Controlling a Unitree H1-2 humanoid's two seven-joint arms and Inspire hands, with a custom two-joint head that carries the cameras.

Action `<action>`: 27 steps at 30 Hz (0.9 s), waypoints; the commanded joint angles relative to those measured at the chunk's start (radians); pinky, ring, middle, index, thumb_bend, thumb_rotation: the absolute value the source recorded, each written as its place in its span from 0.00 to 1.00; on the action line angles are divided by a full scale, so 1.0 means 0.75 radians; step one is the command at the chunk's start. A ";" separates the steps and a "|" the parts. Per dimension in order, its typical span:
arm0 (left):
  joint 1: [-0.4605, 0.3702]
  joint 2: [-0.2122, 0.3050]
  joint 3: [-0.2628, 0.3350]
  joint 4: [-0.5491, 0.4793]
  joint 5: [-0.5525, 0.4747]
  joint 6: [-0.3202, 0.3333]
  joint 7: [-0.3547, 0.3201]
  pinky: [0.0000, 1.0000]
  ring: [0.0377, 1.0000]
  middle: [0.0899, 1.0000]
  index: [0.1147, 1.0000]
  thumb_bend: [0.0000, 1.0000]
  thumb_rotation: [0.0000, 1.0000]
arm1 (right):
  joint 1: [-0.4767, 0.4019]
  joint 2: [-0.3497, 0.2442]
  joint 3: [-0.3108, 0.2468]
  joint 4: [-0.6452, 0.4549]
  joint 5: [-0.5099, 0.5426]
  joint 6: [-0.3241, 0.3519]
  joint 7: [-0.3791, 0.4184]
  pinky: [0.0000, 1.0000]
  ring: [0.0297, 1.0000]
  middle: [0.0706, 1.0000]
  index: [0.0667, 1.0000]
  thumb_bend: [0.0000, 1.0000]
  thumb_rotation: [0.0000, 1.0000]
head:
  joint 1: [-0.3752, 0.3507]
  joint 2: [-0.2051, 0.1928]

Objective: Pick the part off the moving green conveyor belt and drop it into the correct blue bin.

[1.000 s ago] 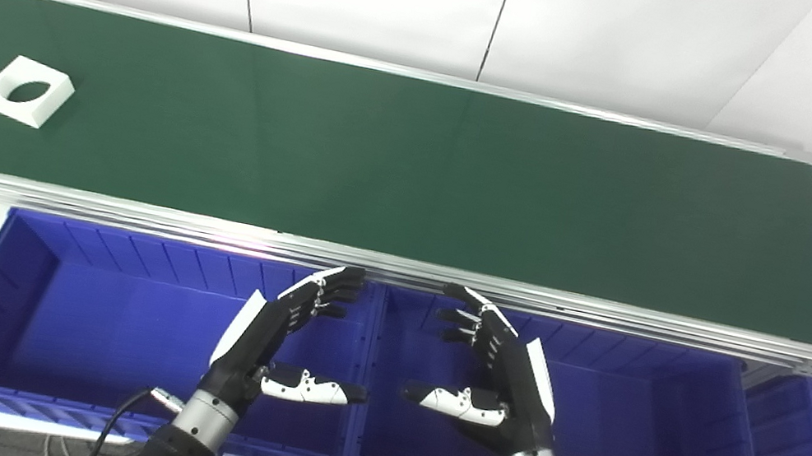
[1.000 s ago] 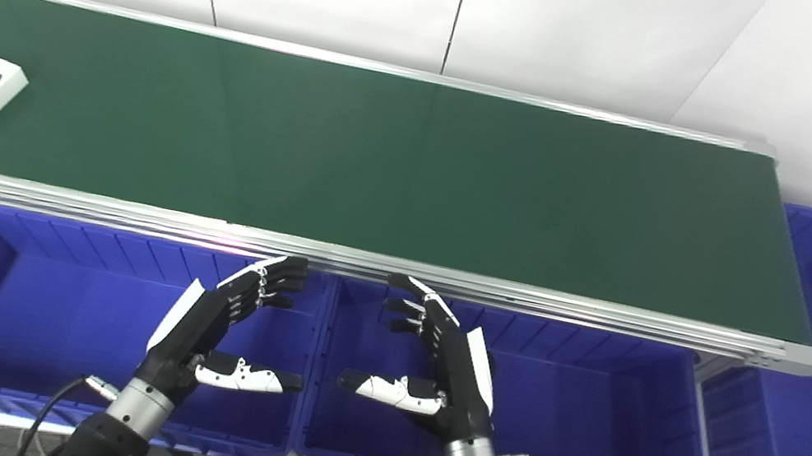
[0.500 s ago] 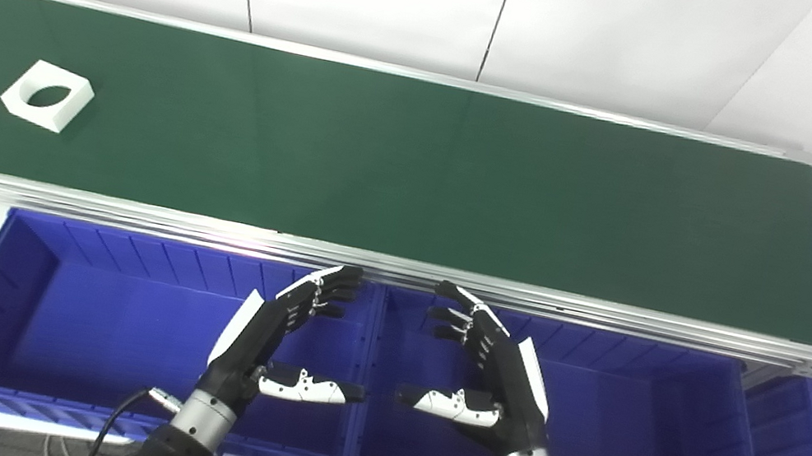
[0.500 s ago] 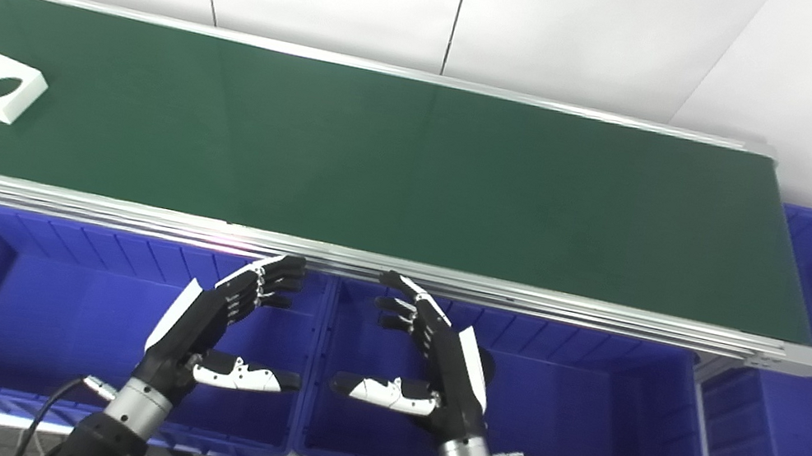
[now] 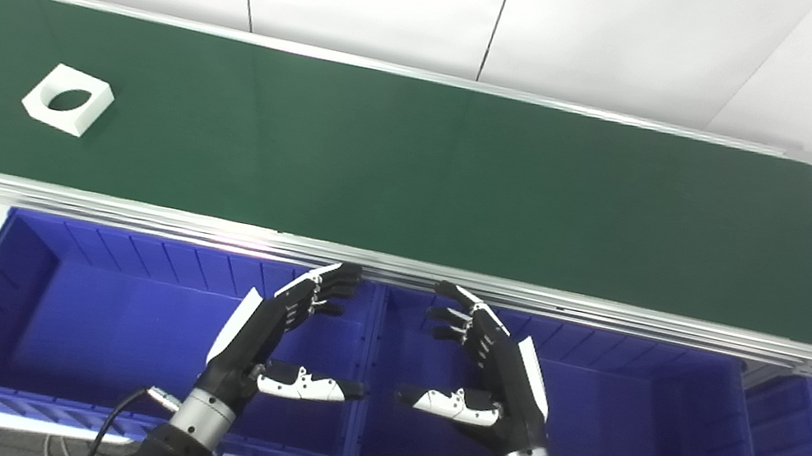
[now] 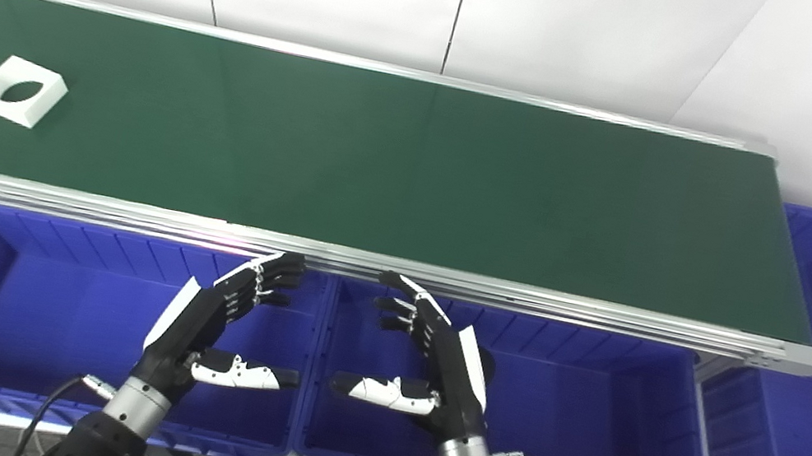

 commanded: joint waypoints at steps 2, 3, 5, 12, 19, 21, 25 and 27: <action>-0.018 -0.001 -0.006 -0.038 -0.004 -0.054 0.004 0.75 0.80 0.82 0.81 0.73 0.11 | -0.019 0.010 0.000 -0.032 0.015 -0.077 -0.002 0.68 0.76 0.87 0.79 0.88 0.23 | 0.002 -0.002; -0.018 -0.001 -0.006 -0.036 -0.005 -0.054 0.003 0.75 0.80 0.82 0.81 0.73 0.10 | -0.020 0.010 0.000 -0.030 0.016 -0.077 -0.003 0.68 0.76 0.87 0.79 0.88 0.22 | 0.002 -0.003; -0.019 -0.002 -0.006 -0.032 -0.007 -0.054 0.003 0.75 0.80 0.82 0.81 0.73 0.10 | -0.020 0.009 -0.001 -0.026 0.017 -0.077 -0.002 0.68 0.76 0.87 0.79 0.88 0.22 | 0.001 -0.003; -0.022 0.003 -0.008 -0.024 0.001 -0.054 0.008 0.75 0.80 0.82 0.81 0.73 0.10 | -0.022 0.008 0.000 -0.023 0.015 -0.077 -0.007 0.68 0.76 0.87 0.79 0.88 0.23 | -0.001 -0.008; -0.027 0.002 -0.011 -0.005 0.002 -0.054 0.011 0.75 0.80 0.82 0.81 0.74 0.12 | -0.024 0.005 0.002 -0.010 0.013 -0.077 -0.015 0.68 0.76 0.87 0.79 0.87 0.22 | 0.009 -0.034; -0.029 0.000 -0.010 0.003 -0.002 -0.054 0.010 0.75 0.80 0.82 0.81 0.74 0.13 | -0.026 0.004 0.005 -0.004 0.010 -0.077 -0.021 0.67 0.75 0.87 0.79 0.87 0.22 | 0.015 -0.049; -0.045 -0.002 -0.022 0.046 0.015 -0.054 0.038 0.74 0.80 0.81 0.81 0.75 0.13 | -0.035 0.002 0.004 0.025 0.017 -0.077 -0.025 0.66 0.75 0.86 0.78 0.87 0.21 | 0.075 -0.110; -0.053 -0.003 -0.035 0.070 0.026 -0.054 0.061 0.73 0.79 0.81 0.80 0.76 0.14 | -0.040 -0.006 0.005 0.041 0.016 -0.077 -0.029 0.66 0.75 0.86 0.78 0.87 0.20 | 0.100 -0.130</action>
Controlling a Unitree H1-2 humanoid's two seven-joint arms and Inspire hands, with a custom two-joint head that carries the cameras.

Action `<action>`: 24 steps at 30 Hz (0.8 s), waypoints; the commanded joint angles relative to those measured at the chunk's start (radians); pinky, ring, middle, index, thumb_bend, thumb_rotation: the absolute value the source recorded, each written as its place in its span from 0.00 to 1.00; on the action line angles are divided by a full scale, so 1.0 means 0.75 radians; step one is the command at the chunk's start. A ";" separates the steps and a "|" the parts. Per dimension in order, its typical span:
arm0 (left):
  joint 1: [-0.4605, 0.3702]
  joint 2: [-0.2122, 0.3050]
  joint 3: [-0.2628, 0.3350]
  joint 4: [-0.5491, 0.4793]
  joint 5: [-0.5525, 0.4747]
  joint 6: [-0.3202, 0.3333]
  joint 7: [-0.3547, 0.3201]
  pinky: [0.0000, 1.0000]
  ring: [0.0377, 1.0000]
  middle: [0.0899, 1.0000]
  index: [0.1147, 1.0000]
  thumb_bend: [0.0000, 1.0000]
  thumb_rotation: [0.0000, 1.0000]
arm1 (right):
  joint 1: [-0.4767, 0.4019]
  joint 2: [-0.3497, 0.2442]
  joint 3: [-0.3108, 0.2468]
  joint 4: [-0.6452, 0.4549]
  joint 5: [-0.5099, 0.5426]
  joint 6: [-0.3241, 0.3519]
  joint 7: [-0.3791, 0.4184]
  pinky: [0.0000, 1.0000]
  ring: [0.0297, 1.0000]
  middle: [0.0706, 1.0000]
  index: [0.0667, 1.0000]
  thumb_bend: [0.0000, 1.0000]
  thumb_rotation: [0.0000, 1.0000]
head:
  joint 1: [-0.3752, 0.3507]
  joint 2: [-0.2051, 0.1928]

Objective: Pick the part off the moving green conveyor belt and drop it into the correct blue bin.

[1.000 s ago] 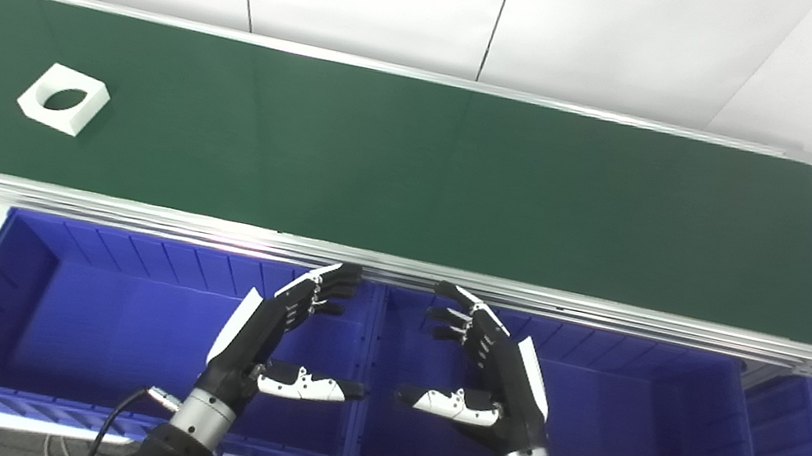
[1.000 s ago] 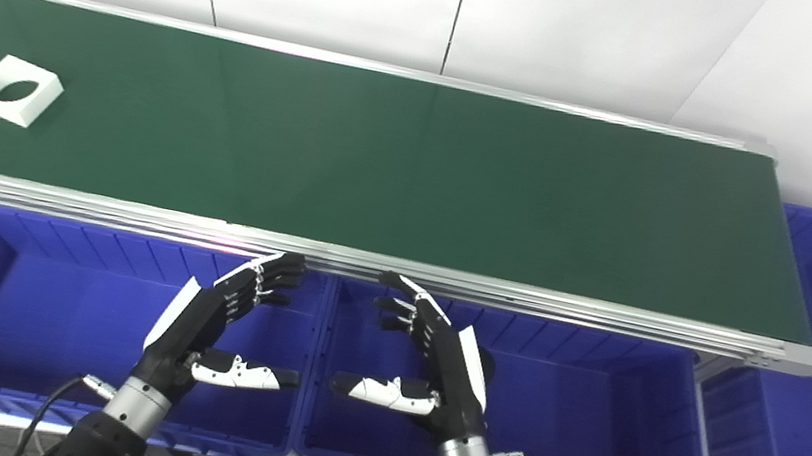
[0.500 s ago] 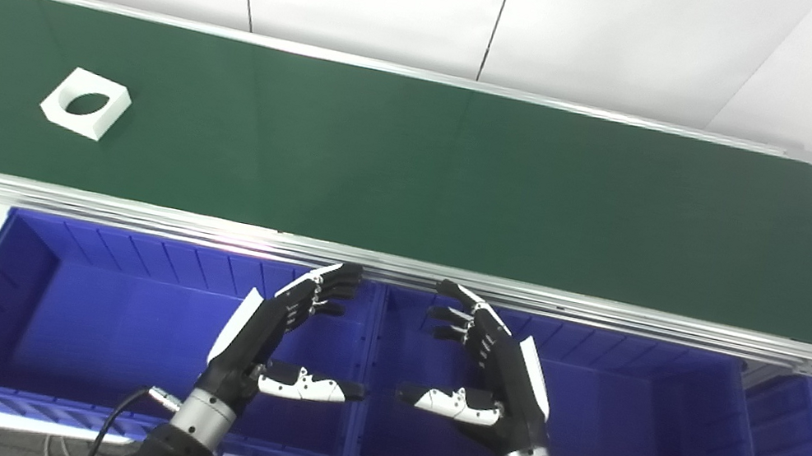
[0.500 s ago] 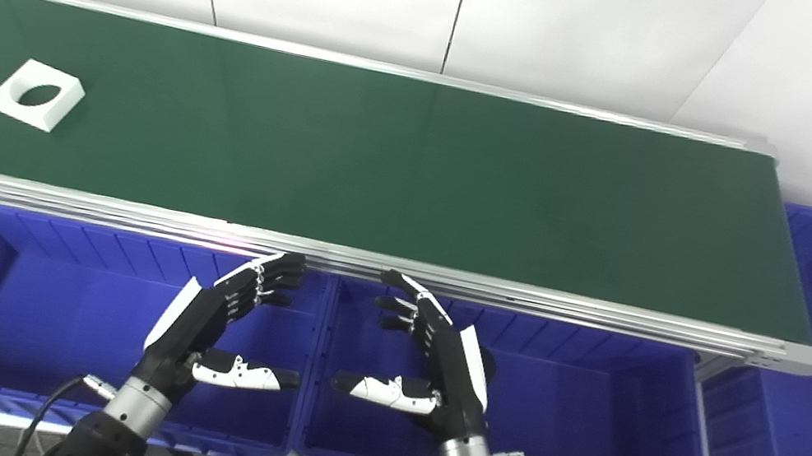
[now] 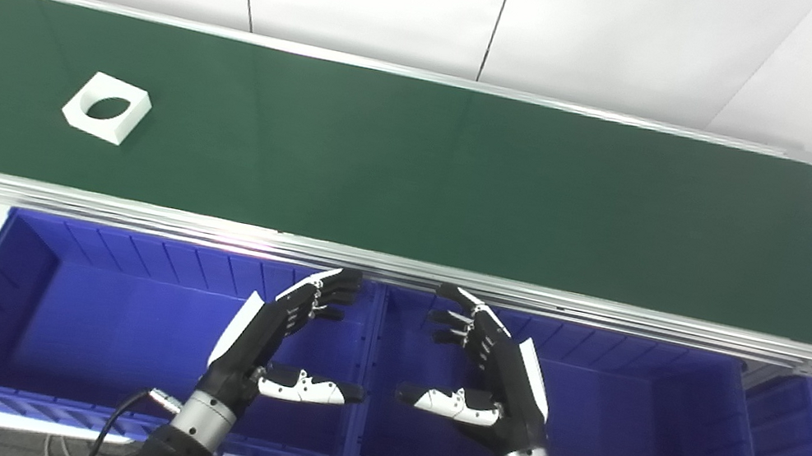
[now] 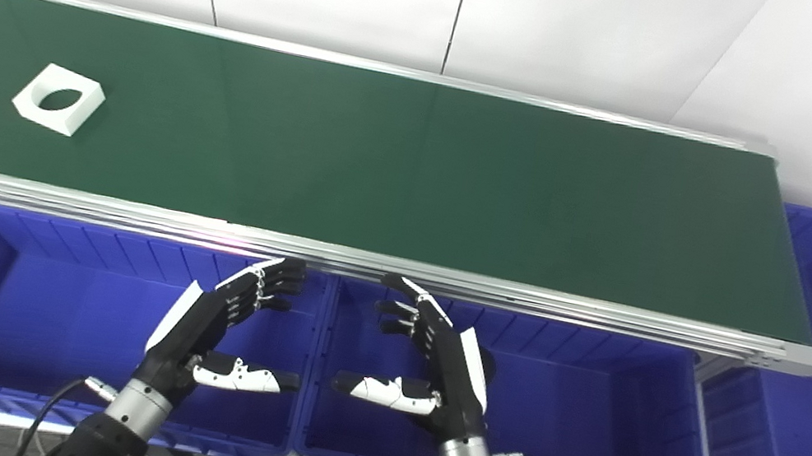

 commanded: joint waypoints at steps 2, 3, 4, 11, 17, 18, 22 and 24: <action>-0.039 -0.007 -0.026 0.010 0.026 -0.054 0.056 0.72 0.79 0.80 0.79 0.77 0.15 | -0.028 -0.008 0.001 0.003 0.013 -0.077 -0.004 0.66 0.75 0.87 0.78 0.87 0.20 | 0.060 -0.043; -0.044 -0.006 -0.035 0.018 0.031 -0.054 0.069 0.71 0.78 0.80 0.79 0.77 0.14 | -0.029 -0.010 -0.001 0.008 0.018 -0.077 -0.002 0.67 0.76 0.87 0.78 0.87 0.20 | 0.060 -0.043; -0.052 -0.006 -0.045 0.029 0.034 -0.054 0.081 0.71 0.78 0.80 0.79 0.77 0.14 | -0.031 -0.011 -0.005 0.017 0.029 -0.077 0.005 0.67 0.76 0.87 0.78 0.87 0.21 | 0.086 -0.062; -0.101 -0.011 -0.093 0.114 0.027 -0.054 0.133 0.70 0.76 0.76 0.75 0.81 0.12 | -0.052 -0.016 -0.036 0.069 0.073 -0.077 0.044 0.67 0.78 0.88 0.78 0.88 0.19 | 0.169 -0.124; -0.125 -0.018 -0.119 0.155 0.035 -0.054 0.170 0.68 0.75 0.75 0.73 0.84 0.15 | -0.067 -0.017 -0.064 0.093 0.083 -0.077 0.070 0.65 0.77 0.88 0.77 0.89 0.19 | 0.213 -0.136; -0.128 -0.017 -0.124 0.158 0.039 -0.054 0.180 0.68 0.74 0.75 0.73 0.85 0.15 | -0.069 -0.019 -0.066 0.095 0.079 -0.077 0.069 0.65 0.77 0.88 0.77 0.89 0.19 | 0.215 -0.135; -0.135 -0.015 -0.138 0.158 0.039 -0.054 0.192 0.67 0.73 0.74 0.72 0.85 0.12 | -0.073 -0.023 -0.071 0.092 0.074 -0.077 0.074 0.63 0.76 0.88 0.77 0.90 0.21 | 0.221 -0.125; -0.137 -0.014 -0.143 0.156 0.035 -0.054 0.195 0.67 0.73 0.74 0.73 0.85 0.12 | -0.073 -0.024 -0.072 0.087 0.070 -0.077 0.073 0.63 0.75 0.88 0.77 0.91 0.22 | 0.224 -0.119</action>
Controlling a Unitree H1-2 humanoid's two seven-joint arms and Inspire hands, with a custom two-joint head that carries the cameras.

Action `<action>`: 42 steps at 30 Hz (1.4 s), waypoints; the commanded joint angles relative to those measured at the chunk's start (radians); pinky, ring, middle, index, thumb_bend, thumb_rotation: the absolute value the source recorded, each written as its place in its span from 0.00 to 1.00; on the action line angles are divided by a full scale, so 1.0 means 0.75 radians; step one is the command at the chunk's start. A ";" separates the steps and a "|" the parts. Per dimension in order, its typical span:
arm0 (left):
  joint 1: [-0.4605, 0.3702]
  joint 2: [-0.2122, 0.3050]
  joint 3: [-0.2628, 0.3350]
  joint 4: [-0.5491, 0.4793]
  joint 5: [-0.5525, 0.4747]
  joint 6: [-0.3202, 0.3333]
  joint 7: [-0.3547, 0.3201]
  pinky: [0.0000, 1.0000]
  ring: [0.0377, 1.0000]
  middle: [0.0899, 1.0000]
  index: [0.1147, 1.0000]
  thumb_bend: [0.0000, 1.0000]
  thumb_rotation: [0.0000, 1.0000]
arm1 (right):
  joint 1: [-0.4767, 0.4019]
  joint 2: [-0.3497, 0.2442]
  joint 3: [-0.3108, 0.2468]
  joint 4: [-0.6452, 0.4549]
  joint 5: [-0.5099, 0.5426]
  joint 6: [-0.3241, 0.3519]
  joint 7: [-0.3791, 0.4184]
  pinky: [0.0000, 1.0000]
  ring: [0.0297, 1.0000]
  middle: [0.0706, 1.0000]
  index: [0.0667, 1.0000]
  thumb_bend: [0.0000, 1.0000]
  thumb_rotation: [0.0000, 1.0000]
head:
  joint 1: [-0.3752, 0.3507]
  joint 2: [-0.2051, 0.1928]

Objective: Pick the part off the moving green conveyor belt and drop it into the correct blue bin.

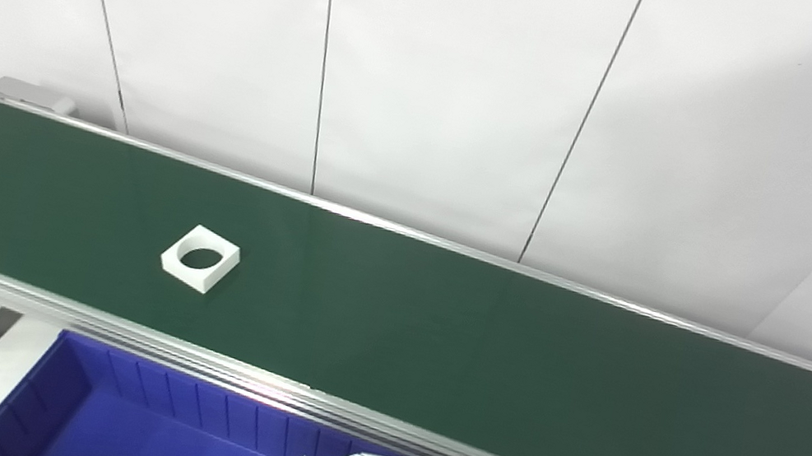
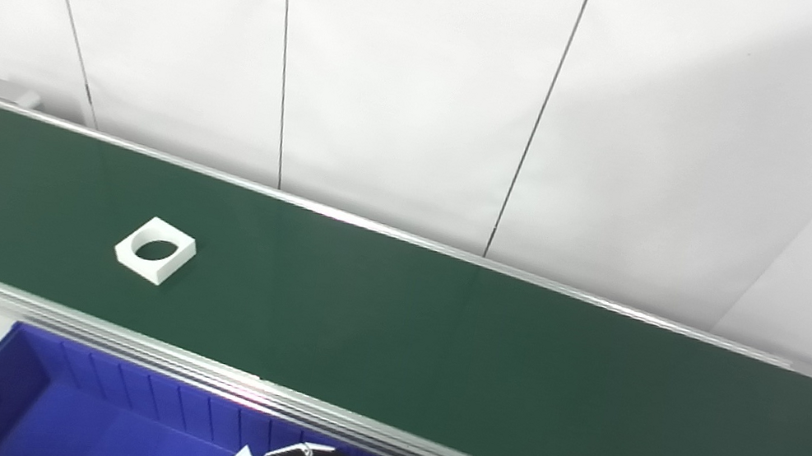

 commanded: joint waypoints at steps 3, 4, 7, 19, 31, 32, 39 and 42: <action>-0.026 -0.002 -0.013 -0.022 0.002 -0.052 0.030 0.66 0.73 0.74 0.72 0.86 0.12 | -0.020 -0.001 -0.007 -0.039 0.002 -0.076 0.005 0.62 0.75 0.87 0.76 0.91 0.22 | 0.006 0.005; -0.026 -0.001 -0.014 -0.023 0.004 -0.052 0.033 0.66 0.73 0.74 0.72 0.86 0.12 | -0.020 -0.002 -0.007 -0.039 0.001 -0.076 0.005 0.62 0.75 0.87 0.76 0.91 0.22 | 0.008 0.005; -0.027 0.001 -0.016 -0.026 0.000 -0.052 0.035 0.66 0.72 0.74 0.72 0.86 0.11 | -0.019 -0.001 -0.006 -0.042 0.005 -0.076 0.012 0.63 0.75 0.87 0.75 0.90 0.21 | 0.008 0.005; 0.040 0.041 -0.048 -0.269 0.001 -0.052 0.019 0.66 0.73 0.74 0.73 0.86 0.16 | -0.017 0.014 -0.003 -0.030 0.011 -0.076 0.015 0.64 0.76 0.88 0.77 0.89 0.22 | 0.043 0.017; 0.095 0.020 -0.056 -0.651 -0.055 -0.052 -0.138 0.65 0.73 0.75 0.72 0.88 0.12 | -0.030 0.022 0.004 -0.015 -0.007 -0.076 -0.005 0.63 0.75 0.87 0.76 0.87 0.21 | 0.039 0.016; 0.092 0.017 -0.051 -0.676 -0.051 -0.052 -0.151 0.65 0.72 0.75 0.71 0.88 0.12 | -0.033 0.024 0.005 -0.011 -0.008 -0.076 -0.007 0.63 0.75 0.87 0.76 0.87 0.21 | 0.041 0.014; -0.008 0.000 0.046 -0.751 0.116 -0.049 -0.179 0.60 0.70 0.73 0.71 0.90 0.16 | -0.047 0.030 0.003 0.010 -0.003 -0.076 0.000 0.64 0.75 0.88 0.76 0.87 0.22 | 0.051 0.007; -0.110 0.007 0.110 -0.729 0.292 -0.050 -0.144 0.58 0.69 0.73 0.71 0.90 0.23 | -0.053 0.033 0.000 0.021 0.003 -0.076 0.007 0.64 0.75 0.88 0.77 0.87 0.19 | 0.050 0.005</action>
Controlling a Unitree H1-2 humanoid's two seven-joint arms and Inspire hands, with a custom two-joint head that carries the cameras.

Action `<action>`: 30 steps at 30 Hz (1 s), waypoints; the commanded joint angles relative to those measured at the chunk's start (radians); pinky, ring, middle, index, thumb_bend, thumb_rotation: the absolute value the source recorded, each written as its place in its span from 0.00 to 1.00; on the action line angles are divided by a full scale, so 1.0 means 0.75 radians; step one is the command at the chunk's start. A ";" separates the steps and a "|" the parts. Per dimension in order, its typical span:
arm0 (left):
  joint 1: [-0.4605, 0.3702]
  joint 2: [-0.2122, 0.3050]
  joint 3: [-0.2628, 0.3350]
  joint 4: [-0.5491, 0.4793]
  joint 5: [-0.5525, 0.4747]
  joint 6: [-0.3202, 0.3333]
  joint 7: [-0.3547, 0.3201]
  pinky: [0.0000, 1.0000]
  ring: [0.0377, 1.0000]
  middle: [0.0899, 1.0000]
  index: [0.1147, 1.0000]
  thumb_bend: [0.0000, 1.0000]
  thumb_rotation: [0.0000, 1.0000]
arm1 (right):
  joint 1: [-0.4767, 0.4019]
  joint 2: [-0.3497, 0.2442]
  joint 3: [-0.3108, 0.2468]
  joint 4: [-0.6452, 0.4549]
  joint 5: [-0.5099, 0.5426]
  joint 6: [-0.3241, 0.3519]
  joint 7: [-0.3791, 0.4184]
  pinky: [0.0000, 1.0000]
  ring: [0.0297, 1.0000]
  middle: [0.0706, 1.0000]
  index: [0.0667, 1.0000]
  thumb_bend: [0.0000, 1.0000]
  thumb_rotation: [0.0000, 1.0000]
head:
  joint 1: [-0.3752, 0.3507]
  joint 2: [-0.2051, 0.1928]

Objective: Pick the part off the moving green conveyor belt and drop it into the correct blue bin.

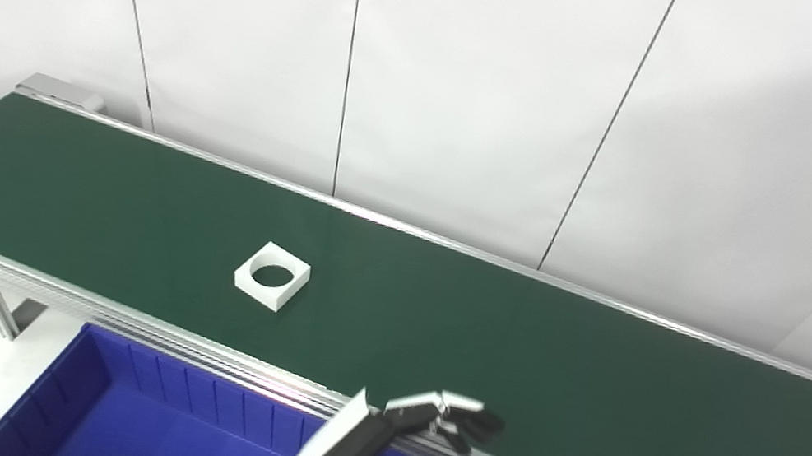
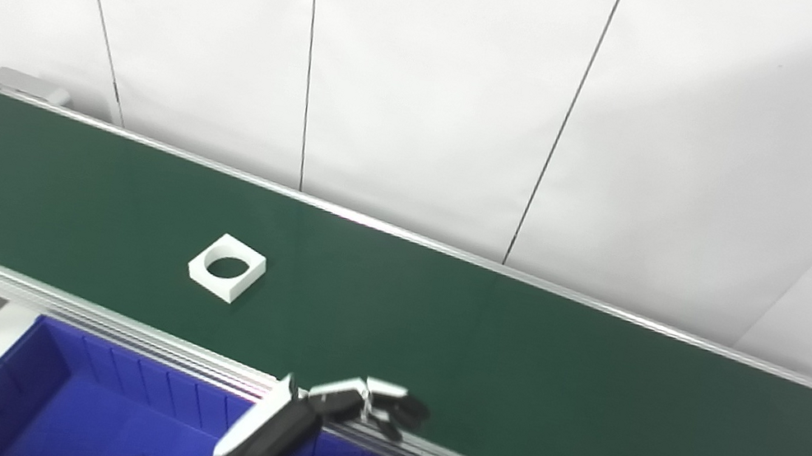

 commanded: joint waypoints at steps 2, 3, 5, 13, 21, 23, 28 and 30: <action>-0.137 -0.004 0.045 -0.001 0.167 -0.038 0.051 0.58 0.69 0.74 0.73 0.90 0.26 | -0.028 0.016 -0.004 -0.024 0.010 -0.076 0.003 0.64 0.75 0.88 0.77 0.88 0.20 | -0.003 0.000; -0.164 0.000 0.054 0.014 0.211 -0.038 0.066 0.58 0.69 0.74 0.73 0.89 0.28 | -0.028 0.016 -0.004 -0.025 0.008 -0.076 -0.002 0.63 0.75 0.88 0.77 0.88 0.21 | -0.005 -0.002; -0.210 0.004 0.074 0.039 0.271 -0.036 0.078 0.58 0.69 0.75 0.75 0.88 0.31 | -0.026 0.017 -0.006 -0.027 0.009 -0.076 -0.002 0.64 0.76 0.88 0.77 0.87 0.22 | -0.005 -0.002; -0.395 0.051 0.151 0.114 0.516 -0.015 0.104 0.58 0.70 0.76 0.76 0.88 0.24 | -0.023 0.013 0.000 -0.032 -0.002 -0.076 -0.021 0.64 0.75 0.89 0.77 0.87 0.22 | -0.007 -0.003; -0.562 0.129 0.151 0.271 0.685 0.055 0.088 0.65 0.74 0.79 0.78 0.89 0.26 | -0.025 0.010 0.013 -0.030 -0.011 -0.076 -0.038 0.64 0.75 0.88 0.77 0.87 0.22 | -0.020 -0.005; -0.610 0.141 0.137 0.346 0.724 0.071 0.098 0.67 0.74 0.79 0.78 0.91 0.26 | -0.025 0.012 0.013 -0.029 -0.007 -0.076 -0.033 0.65 0.76 0.88 0.77 0.87 0.22 | -0.025 -0.004; -0.706 0.158 0.099 0.520 0.788 0.110 0.130 0.67 0.74 0.79 0.78 0.95 0.23 | -0.022 0.015 0.017 -0.032 -0.006 -0.076 -0.034 0.65 0.76 0.88 0.77 0.87 0.21 | -0.034 -0.002; -0.737 0.159 0.084 0.580 0.800 0.132 0.136 0.67 0.75 0.79 0.77 0.97 0.22 | -0.022 0.017 0.019 -0.033 -0.006 -0.076 -0.036 0.65 0.76 0.88 0.77 0.87 0.20 | -0.038 -0.001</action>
